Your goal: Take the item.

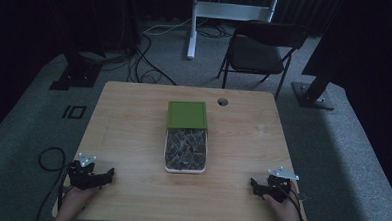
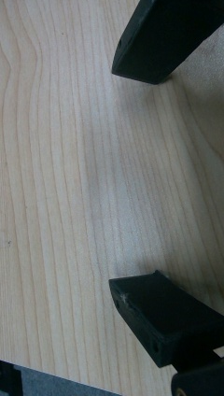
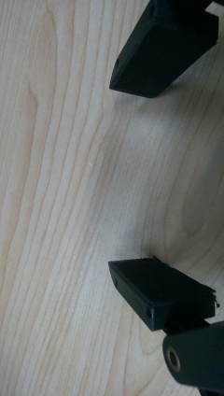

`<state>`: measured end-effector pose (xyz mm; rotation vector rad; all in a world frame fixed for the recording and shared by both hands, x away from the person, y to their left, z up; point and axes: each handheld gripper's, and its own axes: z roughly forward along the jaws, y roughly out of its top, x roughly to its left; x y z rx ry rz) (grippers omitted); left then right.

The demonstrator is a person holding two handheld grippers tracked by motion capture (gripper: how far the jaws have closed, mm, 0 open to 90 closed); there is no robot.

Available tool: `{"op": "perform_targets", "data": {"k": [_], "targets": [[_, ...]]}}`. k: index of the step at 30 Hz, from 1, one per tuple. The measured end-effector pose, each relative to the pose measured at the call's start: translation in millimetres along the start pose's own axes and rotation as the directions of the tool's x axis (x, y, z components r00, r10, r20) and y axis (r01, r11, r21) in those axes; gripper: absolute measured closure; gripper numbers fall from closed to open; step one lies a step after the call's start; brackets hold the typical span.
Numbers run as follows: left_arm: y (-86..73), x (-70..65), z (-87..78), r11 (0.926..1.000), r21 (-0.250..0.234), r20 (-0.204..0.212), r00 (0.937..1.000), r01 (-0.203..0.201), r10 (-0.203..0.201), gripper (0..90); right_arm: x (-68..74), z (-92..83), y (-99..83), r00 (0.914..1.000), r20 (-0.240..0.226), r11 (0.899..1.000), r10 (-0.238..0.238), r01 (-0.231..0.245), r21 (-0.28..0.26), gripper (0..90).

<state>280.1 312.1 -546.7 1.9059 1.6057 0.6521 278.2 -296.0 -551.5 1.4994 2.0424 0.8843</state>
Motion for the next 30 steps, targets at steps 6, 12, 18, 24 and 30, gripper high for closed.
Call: {"op": "perform_targets", "data": {"k": [6,12,18,24,30], "targets": [[0.0,0.0,0.0,1.0000,0.001,0.000,1.0000,0.000,0.000,2.2,0.0,0.3,0.3,1.0000,0.000,1.000,0.002,-0.002,0.000,11.7],[0.0,-0.1,0.1,1.0000,-0.002,0.000,1.0000,0.002,-0.002,2.3,0.1,0.3,1.0,1.0000,0.001,1.000,0.009,-0.009,-0.008,15.3],[0.0,0.0,0.0,1.0000,0.001,0.000,1.0000,0.000,0.000,2.3,1.2,-3.6,5.3,0.9999,-0.006,1.000,0.015,-0.015,-0.012,15.8],[0.0,0.0,0.0,1.0000,0.000,0.000,1.0000,0.000,0.000,2.3,6.4,-10.1,14.5,0.9995,-0.030,0.999,-0.006,0.005,-0.038,15.8],[0.0,-0.1,0.1,1.0000,-0.001,0.001,1.0000,0.002,-0.002,2.3,12.1,-16.9,25.0,0.9987,-0.042,0.998,-0.028,0.025,-0.061,15.8]]}}
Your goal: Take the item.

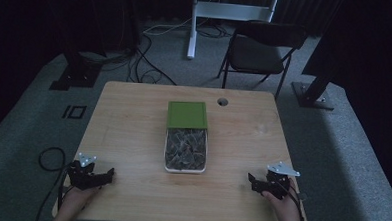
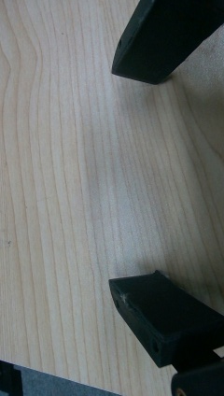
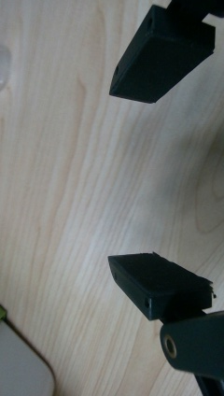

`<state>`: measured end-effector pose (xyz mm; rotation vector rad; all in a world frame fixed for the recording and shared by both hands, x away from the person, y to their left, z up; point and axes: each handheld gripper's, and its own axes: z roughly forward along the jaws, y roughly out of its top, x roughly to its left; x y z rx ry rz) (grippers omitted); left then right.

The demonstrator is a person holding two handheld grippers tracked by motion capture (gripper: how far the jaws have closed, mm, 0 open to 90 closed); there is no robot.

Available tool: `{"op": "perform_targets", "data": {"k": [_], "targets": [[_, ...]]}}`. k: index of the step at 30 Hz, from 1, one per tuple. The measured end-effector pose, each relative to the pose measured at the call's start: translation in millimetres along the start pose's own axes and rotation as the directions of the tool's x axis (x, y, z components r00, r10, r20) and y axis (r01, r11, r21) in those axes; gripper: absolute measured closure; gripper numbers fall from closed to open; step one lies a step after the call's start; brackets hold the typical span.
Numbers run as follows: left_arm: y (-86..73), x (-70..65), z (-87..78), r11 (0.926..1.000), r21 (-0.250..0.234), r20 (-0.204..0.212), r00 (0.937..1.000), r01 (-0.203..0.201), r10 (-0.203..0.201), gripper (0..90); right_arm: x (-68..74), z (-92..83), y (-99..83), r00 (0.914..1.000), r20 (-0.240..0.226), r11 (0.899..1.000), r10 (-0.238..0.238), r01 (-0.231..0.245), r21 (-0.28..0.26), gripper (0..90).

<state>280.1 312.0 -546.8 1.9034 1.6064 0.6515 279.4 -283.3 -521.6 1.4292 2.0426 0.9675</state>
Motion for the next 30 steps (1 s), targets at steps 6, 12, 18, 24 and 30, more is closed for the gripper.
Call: {"op": "perform_targets", "data": {"k": [6,12,18,24,30], "targets": [[0.0,0.1,-0.1,1.0000,0.002,0.000,1.0000,-0.002,0.002,2.3,2.3,-5.5,8.8,0.9999,-0.003,1.000,-0.016,0.016,-0.024,15.8],[0.0,0.1,-0.1,1.0000,0.001,0.000,1.0000,-0.002,0.002,2.2,6.7,-12.2,17.0,0.9998,-0.012,0.998,-0.018,0.017,-0.058,15.8],[0.0,0.1,-0.1,1.0000,0.002,0.000,1.0000,-0.002,0.002,2.3,14.8,-17.9,25.6,0.9992,-0.033,0.996,-0.022,0.019,-0.086,15.8],[0.0,0.1,-0.1,1.0000,0.002,0.000,1.0000,-0.002,0.002,2.3,19.6,-20.3,31.2,0.9986,-0.045,0.994,-0.029,0.024,-0.109,15.8],[0.0,0.0,0.0,1.0000,0.000,0.000,1.0000,0.000,0.000,2.3,27.9,-23.3,39.0,0.9971,-0.068,0.991,-0.034,0.025,-0.129,15.8]]}}
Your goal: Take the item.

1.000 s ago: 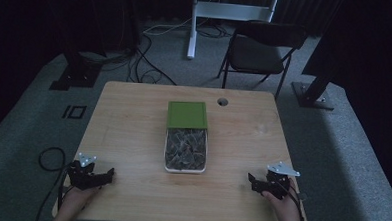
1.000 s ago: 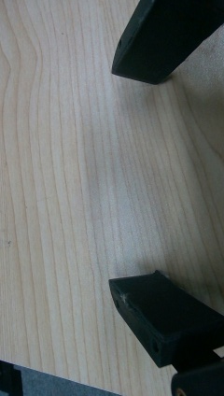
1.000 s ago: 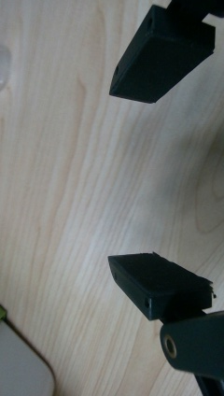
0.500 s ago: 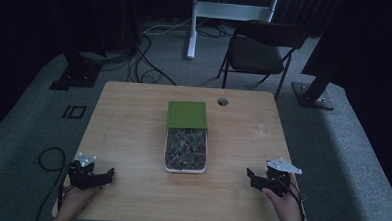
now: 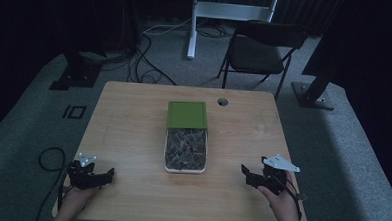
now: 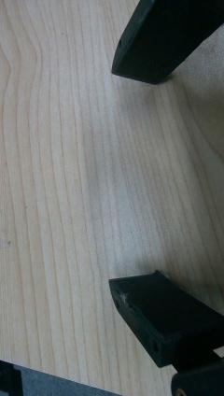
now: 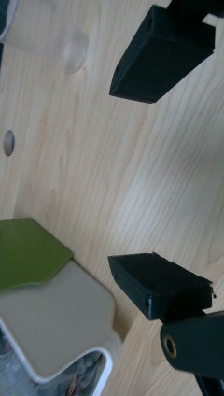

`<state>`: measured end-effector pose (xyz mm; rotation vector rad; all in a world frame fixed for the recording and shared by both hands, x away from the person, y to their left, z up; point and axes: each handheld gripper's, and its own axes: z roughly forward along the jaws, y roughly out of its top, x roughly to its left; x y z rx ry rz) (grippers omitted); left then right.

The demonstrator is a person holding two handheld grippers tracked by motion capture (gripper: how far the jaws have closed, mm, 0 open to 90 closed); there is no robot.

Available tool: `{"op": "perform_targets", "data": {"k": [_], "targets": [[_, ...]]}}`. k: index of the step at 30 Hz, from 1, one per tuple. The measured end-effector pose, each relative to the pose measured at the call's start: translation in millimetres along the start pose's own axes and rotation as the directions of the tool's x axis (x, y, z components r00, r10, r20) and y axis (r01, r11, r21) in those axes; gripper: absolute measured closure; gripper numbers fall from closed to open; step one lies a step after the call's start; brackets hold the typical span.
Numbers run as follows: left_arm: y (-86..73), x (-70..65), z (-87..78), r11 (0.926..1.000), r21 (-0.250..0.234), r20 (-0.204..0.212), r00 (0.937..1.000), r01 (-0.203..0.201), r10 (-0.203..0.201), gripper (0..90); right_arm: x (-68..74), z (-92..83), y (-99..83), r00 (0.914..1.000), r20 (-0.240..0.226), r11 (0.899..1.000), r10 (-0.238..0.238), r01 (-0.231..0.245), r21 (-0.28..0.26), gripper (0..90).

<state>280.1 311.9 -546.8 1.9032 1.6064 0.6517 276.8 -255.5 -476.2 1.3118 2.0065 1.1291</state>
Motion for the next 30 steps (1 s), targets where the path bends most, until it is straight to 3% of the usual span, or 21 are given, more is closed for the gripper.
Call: {"op": "perform_targets", "data": {"k": [9,18,30], "targets": [[0.0,0.1,-0.1,1.0000,0.002,0.000,1.0000,-0.002,0.002,2.3,9.8,-1.6,14.2,0.9994,-0.025,0.999,-0.024,0.023,-0.028,15.8],[0.0,0.2,-0.1,1.0000,0.002,0.000,1.0000,-0.002,0.002,2.3,29.4,2.2,25.5,0.9944,-0.088,0.997,-0.059,0.055,-0.044,15.9],[0.0,0.2,-0.1,1.0000,0.002,0.000,1.0000,-0.002,0.002,2.2,50.6,9.7,37.5,0.9868,-0.138,0.995,-0.085,0.077,-0.059,16.4]]}}
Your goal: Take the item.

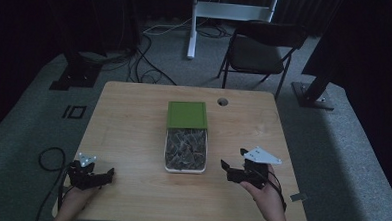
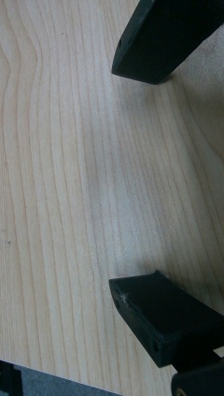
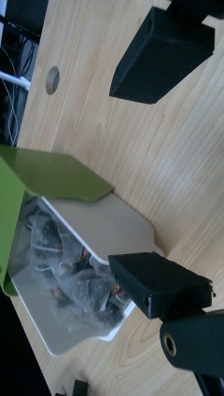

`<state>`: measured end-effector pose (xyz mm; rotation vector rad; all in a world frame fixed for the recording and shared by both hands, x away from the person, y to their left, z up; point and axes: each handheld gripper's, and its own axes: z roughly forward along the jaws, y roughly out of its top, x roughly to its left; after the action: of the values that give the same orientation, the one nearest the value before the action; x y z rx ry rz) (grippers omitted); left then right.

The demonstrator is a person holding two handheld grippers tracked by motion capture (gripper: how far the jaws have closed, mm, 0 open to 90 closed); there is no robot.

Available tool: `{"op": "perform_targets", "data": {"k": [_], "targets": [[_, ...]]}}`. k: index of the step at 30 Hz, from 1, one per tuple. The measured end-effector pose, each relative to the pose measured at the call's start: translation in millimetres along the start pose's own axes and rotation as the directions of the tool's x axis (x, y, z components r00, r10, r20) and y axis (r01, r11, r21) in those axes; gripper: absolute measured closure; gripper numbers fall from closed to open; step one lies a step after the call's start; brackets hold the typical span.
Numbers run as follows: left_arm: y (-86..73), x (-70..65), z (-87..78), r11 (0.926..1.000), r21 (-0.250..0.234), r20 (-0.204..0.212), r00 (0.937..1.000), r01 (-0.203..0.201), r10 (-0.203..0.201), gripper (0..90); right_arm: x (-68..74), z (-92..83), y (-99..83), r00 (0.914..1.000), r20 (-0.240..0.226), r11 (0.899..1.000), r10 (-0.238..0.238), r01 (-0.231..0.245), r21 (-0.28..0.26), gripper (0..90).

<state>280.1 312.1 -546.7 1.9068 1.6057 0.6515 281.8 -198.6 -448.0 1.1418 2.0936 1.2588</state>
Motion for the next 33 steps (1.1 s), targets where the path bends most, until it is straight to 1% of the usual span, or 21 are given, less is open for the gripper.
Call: {"op": "perform_targets", "data": {"k": [4,9,10,12,16,21,22,24,30,33], "targets": [[0.0,-0.2,0.2,1.0000,-0.002,0.000,1.0000,0.002,-0.002,2.2,6.2,3.8,3.8,0.9996,-0.021,1.000,-0.017,0.017,-0.005,16.4],[0.0,0.0,0.0,1.0000,0.000,0.000,1.0000,0.000,0.000,2.2,12.0,7.4,7.1,0.9992,-0.033,1.000,-0.022,0.022,-0.006,16.5],[0.0,-0.1,0.1,1.0000,-0.002,0.000,1.0000,0.002,-0.002,2.2,15.6,9.2,9.3,0.9986,-0.043,1.000,-0.030,0.029,-0.011,16.5],[0.0,-0.2,0.2,1.0000,-0.003,0.000,1.0000,0.002,-0.002,2.2,18.6,11.0,10.9,0.9980,-0.053,0.999,-0.036,0.035,-0.011,16.5],[0.0,0.0,0.0,1.0000,0.000,0.000,1.0000,0.000,0.000,2.3,25.5,15.4,14.5,0.9968,-0.065,0.999,-0.046,0.045,-0.012,18.6],[0.0,-0.1,0.1,1.0000,-0.002,0.000,1.0000,0.002,-0.002,2.3,31.8,20.0,17.7,0.9952,-0.081,0.998,-0.056,0.055,-0.014,18.6],[0.0,0.0,0.0,1.0000,0.000,0.000,1.0000,0.000,0.000,2.2,35.2,22.4,19.4,0.9940,-0.089,0.998,-0.064,0.063,-0.013,18.7],[0.0,-0.1,0.1,1.0000,-0.002,0.000,1.0000,0.002,-0.002,2.2,37.8,24.0,20.5,0.9932,-0.092,0.997,-0.071,0.071,-0.012,18.7],[0.0,-0.1,0.1,1.0000,-0.002,0.000,1.0000,0.002,-0.002,2.2,47.7,32.5,24.0,0.9895,-0.120,0.997,-0.080,0.079,-0.010,18.7],[0.0,-0.2,0.1,1.0000,-0.002,0.000,1.0000,0.002,-0.002,2.3,52.9,37.1,25.2,0.9863,-0.135,0.996,-0.095,0.094,-0.011,18.7]]}}
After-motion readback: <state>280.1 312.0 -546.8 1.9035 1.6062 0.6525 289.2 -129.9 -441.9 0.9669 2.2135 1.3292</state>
